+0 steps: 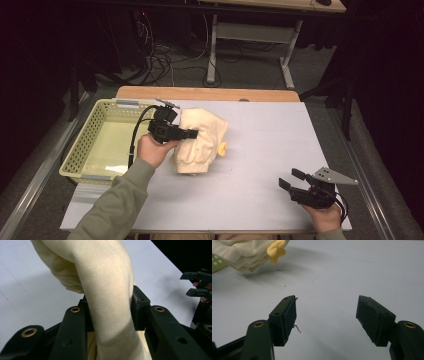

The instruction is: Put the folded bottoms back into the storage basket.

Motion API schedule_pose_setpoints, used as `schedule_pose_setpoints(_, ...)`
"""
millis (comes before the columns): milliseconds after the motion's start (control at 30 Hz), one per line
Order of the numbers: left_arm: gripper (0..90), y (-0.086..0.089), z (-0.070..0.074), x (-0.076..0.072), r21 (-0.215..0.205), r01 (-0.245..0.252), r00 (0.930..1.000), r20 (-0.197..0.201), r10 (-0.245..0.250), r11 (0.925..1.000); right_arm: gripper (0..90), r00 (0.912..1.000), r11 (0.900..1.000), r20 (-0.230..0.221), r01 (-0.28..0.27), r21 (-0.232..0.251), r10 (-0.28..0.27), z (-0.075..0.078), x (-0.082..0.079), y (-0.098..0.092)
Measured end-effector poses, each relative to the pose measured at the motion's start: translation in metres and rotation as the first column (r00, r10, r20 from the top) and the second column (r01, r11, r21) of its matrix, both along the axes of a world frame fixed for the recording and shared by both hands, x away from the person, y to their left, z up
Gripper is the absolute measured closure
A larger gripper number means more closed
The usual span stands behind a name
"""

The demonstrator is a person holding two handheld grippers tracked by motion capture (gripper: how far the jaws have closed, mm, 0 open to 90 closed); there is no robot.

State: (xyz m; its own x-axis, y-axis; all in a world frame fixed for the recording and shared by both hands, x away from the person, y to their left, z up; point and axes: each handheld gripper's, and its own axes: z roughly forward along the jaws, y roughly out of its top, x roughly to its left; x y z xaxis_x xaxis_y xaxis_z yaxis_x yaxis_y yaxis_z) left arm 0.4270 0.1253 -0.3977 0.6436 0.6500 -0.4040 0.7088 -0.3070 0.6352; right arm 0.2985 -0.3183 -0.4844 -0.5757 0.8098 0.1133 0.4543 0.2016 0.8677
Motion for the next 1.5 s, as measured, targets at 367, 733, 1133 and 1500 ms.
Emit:
schedule_pose_setpoints(367, 62.9, 0.003, 0.002, -0.002, 0.001, -0.001, 1.0000, 0.002, 0.001, 1.0000, 33.0, 1.0000, 1.000, 0.000, 0.000, 0.000, 0.000, 0.000, 0.000, 0.000)
schedule_pose_setpoints(733, 63.0, 0.007, 0.006, -0.005, 0.001, -0.005, 0.9999, 0.014, 0.005, 1.0000, 33.0, 1.0000, 1.000, 0.001, -0.001, 0.000, 0.001, 0.000, 0.000, 0.000)
schedule_pose_setpoints(1133, 62.9, 0.011, 0.008, -0.006, -0.014, -0.008, 0.9999, 0.013, 0.008, 0.9999, 33.0, 1.0000, 1.000, 0.000, 0.001, 0.000, -0.001, 0.000, 0.000, 0.000)
schedule_pose_setpoints(1500, 62.9, 0.016, 0.010, -0.008, -0.012, -0.013, 0.9998, 0.014, 0.013, 0.9998, 33.0, 1.0000, 1.000, -0.001, 0.001, 0.001, -0.001, 0.000, 0.000, 0.000)
